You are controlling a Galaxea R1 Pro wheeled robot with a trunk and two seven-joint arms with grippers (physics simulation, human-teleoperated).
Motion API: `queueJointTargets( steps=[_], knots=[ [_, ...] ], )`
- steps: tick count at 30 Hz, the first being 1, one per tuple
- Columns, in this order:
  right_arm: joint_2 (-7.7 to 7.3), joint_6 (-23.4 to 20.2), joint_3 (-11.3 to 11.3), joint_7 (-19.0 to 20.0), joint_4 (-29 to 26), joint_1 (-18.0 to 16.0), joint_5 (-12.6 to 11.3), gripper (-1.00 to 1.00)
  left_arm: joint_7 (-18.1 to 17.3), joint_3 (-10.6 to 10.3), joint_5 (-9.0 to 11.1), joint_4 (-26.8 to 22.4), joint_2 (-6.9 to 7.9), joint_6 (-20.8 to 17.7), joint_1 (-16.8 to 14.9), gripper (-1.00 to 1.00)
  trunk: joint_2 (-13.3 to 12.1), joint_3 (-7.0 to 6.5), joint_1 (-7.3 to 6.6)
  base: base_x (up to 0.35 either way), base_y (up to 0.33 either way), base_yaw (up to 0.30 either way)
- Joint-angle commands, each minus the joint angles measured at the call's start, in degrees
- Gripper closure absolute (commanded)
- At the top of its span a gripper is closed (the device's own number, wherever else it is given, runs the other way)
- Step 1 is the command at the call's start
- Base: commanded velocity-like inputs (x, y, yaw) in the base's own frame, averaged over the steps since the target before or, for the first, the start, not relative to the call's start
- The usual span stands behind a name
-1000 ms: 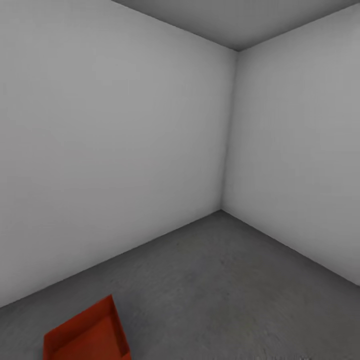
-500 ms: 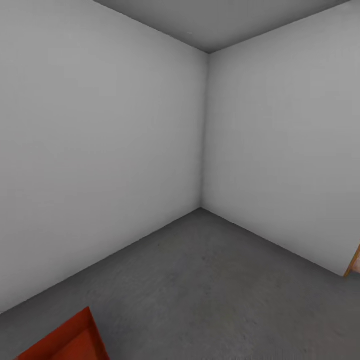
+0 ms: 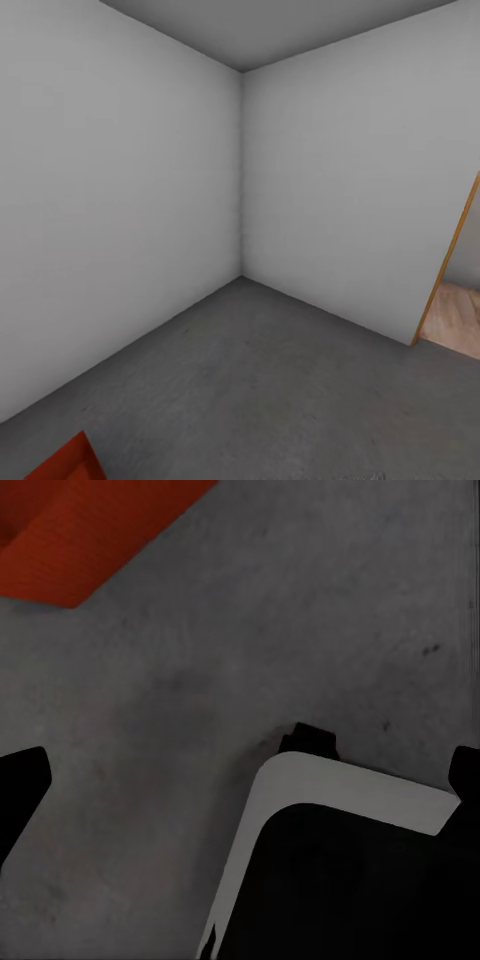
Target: Move the two storage containers from the living room to the garage. In the garage, place one container on the floor and stack the other container on top of it (either order is fine).
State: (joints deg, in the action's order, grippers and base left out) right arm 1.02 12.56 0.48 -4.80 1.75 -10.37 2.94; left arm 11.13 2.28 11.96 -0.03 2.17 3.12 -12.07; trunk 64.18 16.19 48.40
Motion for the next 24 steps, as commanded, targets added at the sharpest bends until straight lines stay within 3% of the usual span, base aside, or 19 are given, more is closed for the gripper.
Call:
queueJointTargets(
  steps=[1, 24],
  knots=[
    [0.03, 0.27, 0.04, -0.3, 0.19, -0.09, 0.31, -1.0, 0.03, 0.19, 0.26, 0.02, -0.02, 0.28, 0.06, -1.0, 0.04, 0.07, 0.0, 0.0, 0.0, -0.297],
    [-0.09, 0.27, -0.07, -0.38, 0.19, -0.09, 0.07, -1.0, 0.12, -0.03, -0.17, -0.8, 0.27, 0.4, 0.23, -1.0, 0.04, 0.07, 0.0, 0.0, 0.0, -0.297]
  ],
)
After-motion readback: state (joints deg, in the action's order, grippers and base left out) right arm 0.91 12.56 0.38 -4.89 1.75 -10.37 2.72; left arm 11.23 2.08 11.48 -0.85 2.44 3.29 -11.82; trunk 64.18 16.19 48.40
